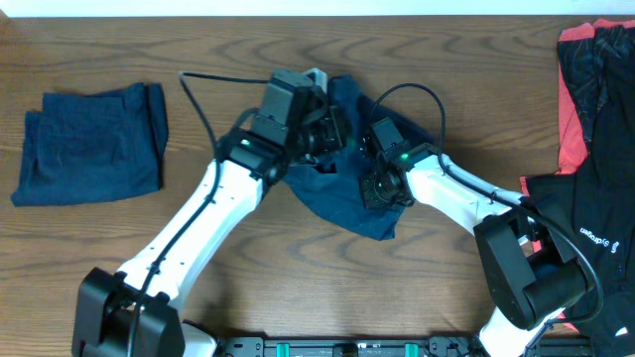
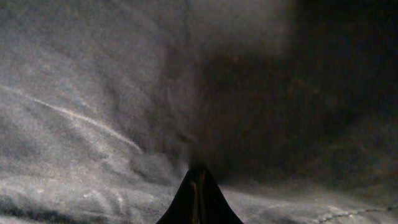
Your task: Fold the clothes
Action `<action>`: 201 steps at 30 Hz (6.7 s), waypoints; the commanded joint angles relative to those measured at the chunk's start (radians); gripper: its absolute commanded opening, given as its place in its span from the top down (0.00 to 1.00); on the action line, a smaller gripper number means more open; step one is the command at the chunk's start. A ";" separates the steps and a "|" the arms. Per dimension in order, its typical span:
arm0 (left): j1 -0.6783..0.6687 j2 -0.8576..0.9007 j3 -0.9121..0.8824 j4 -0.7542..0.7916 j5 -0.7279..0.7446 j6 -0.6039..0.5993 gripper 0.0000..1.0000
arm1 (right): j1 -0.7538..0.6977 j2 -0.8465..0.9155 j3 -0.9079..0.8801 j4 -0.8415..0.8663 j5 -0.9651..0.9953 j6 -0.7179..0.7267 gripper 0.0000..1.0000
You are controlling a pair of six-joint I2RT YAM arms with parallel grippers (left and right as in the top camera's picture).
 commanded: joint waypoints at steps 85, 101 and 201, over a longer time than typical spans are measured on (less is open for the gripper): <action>0.092 0.078 0.011 -0.170 -0.079 0.203 0.39 | -0.280 -0.352 0.177 -0.240 0.088 0.035 0.98; 0.091 0.237 -0.049 -0.185 -0.080 0.251 0.53 | -0.268 -0.169 0.155 -0.209 -0.099 -0.023 0.99; 0.151 0.379 -0.050 -0.629 -0.229 0.301 0.94 | -0.070 -0.275 -0.270 0.297 0.220 0.108 0.98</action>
